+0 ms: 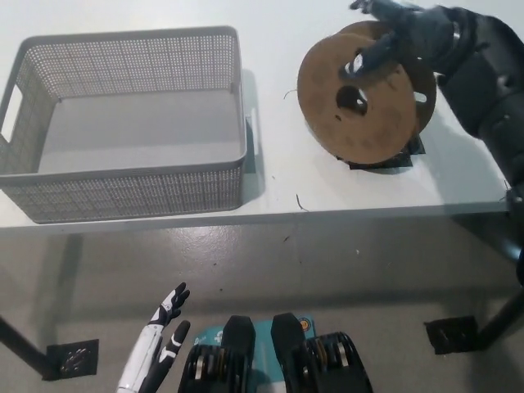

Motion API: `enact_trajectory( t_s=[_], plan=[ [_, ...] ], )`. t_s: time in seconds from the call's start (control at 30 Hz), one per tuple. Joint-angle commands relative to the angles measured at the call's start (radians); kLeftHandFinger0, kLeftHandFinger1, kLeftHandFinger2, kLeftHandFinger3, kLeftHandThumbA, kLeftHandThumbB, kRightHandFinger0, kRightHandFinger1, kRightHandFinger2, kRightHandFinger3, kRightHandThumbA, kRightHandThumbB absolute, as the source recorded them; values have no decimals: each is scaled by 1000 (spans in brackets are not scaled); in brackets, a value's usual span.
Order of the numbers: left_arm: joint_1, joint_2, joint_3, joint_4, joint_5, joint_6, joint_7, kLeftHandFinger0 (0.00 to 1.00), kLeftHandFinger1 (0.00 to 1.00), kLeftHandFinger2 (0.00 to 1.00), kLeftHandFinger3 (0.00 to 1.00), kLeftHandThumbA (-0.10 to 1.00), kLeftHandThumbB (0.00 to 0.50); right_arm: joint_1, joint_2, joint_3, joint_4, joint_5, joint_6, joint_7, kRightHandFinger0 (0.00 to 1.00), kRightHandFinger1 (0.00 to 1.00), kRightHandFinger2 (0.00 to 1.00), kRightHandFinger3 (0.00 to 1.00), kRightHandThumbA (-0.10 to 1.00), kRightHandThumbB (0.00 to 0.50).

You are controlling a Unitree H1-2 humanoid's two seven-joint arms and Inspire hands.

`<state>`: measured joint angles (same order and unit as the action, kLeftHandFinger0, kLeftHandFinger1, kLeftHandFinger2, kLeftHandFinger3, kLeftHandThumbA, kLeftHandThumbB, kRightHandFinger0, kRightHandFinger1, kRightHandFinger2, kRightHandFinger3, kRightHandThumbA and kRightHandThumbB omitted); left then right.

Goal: Use the right hand to pick up a 3d printing filament and place it into a container on the left side

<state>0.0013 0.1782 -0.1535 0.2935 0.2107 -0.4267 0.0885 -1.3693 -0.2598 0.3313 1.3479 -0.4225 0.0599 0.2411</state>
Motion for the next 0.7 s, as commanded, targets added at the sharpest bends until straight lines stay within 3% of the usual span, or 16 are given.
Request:
enact_trajectory(
  t_s=[0.0,0.07,0.1,0.2,0.23,0.33,0.4,0.5,0.6,0.67],
  plan=[
    [-17,19,7,-27,-3,-43,-23,1000,1000,1000,1000,1000,246,46,-43,-174,55,182,27,-111,186,661,1000,1000,-100,186],
    [-16,18,6,-25,-4,-43,-23,1000,1000,1000,1000,1000,251,58,-49,-331,64,302,59,-120,264,694,1000,1000,-100,123],
    [-17,19,7,-24,-5,-43,-22,1000,1000,1000,1000,1000,252,62,-49,-407,66,360,77,-129,270,691,1000,1000,-100,134],
    [-14,19,5,-22,-6,-43,-18,1000,1000,1000,1000,1000,250,84,-45,-583,68,481,91,-141,37,448,993,1000,-100,124],
    [-15,17,6,-23,-7,-43,-21,1000,1000,1000,1000,1000,244,92,-46,-644,72,524,96,-141,1,348,930,1000,-100,125],
    [-15,15,10,-22,-9,-43,-25,1000,1000,1000,1000,1000,246,113,-39,-751,79,578,95,-138,0,210,828,1000,-100,92],
    [-16,15,5,-18,-8,-43,-21,1000,1000,1000,1000,1000,238,137,-26,-846,83,637,73,-148,0,226,800,1000,-100,116],
    [-15,13,7,-19,-2,-43,-18,1000,1000,1000,1000,1000,239,153,-15,-915,86,664,79,-141,0,199,737,1000,-100,99],
    [-19,13,7,-19,0,-43,-17,1000,1000,1000,1000,1000,228,171,-5,-1007,92,713,92,-129,0,146,663,1000,-100,97],
    [-19,12,8,-20,8,-43,-14,1000,1000,1000,1000,1000,224,181,4,-1067,95,747,109,-116,0,56,604,1000,-100,69]
  ],
)
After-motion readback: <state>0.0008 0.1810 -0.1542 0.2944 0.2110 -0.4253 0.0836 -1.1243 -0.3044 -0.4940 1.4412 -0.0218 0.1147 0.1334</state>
